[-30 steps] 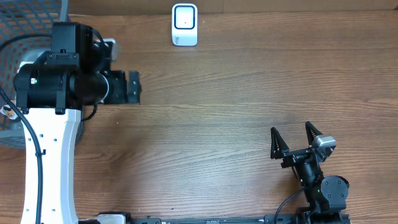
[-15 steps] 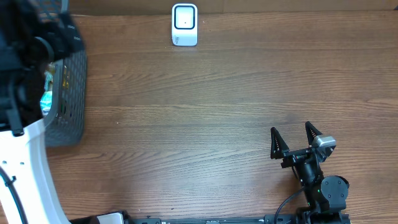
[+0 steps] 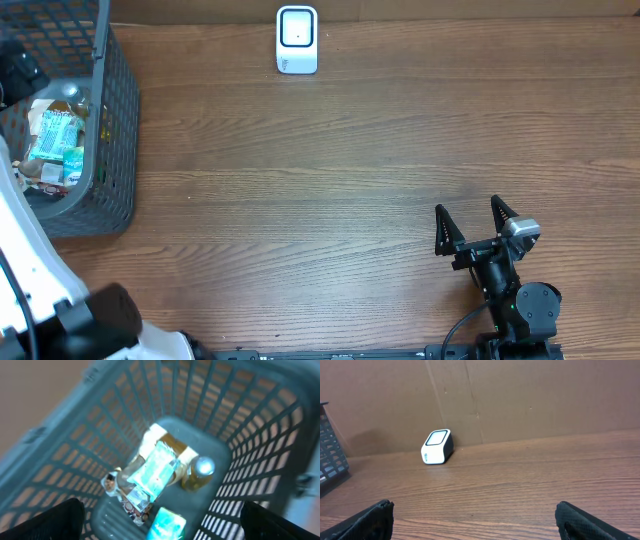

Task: Scan the item barcode
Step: 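Lower the left gripper into the basket and grasp the yellow Vim bottle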

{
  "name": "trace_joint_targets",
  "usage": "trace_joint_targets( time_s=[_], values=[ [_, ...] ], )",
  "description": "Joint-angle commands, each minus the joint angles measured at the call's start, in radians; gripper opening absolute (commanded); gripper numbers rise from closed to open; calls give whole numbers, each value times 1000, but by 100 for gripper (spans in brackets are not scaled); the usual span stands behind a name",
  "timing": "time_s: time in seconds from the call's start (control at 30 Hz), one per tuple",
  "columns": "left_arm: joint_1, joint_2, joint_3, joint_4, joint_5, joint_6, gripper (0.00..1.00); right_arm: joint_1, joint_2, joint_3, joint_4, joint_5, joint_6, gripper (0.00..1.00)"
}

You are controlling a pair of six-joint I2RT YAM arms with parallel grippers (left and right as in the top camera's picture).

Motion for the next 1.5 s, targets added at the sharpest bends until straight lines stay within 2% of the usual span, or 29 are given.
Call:
trace_joint_targets(
  time_s=[0.0, 0.17, 0.3, 0.7, 0.87, 0.93, 1.0, 1.33, 1.47],
  values=[
    [42, 58, 9, 5, 157, 132, 99, 5, -11, -11, 5, 9, 0, 100],
    [56, 141, 9, 14, 231, 185, 100, 5, -11, -11, 5, 9, 0, 100],
    [46, 221, 9, 27, 340, 285, 99, 5, -11, -11, 5, 9, 0, 100],
    [11, 414, 9, 59, 348, 312, 99, 5, -11, -11, 5, 9, 0, 100],
    [-4, 443, 9, 90, 348, 315, 93, 5, -11, -11, 5, 9, 0, 100],
    [-8, 445, 9, 100, 344, 315, 87, 5, -11, -11, 5, 9, 0, 100],
    [-10, 445, 9, 106, 343, 315, 75, 5, -11, -11, 5, 9, 0, 100],
    [-10, 445, -19, 119, 299, 314, 78, 5, -11, -11, 5, 9, 0, 100],
    [-10, 445, -25, 128, 299, 314, 73, 5, -11, -11, 5, 9, 0, 100]
  ],
)
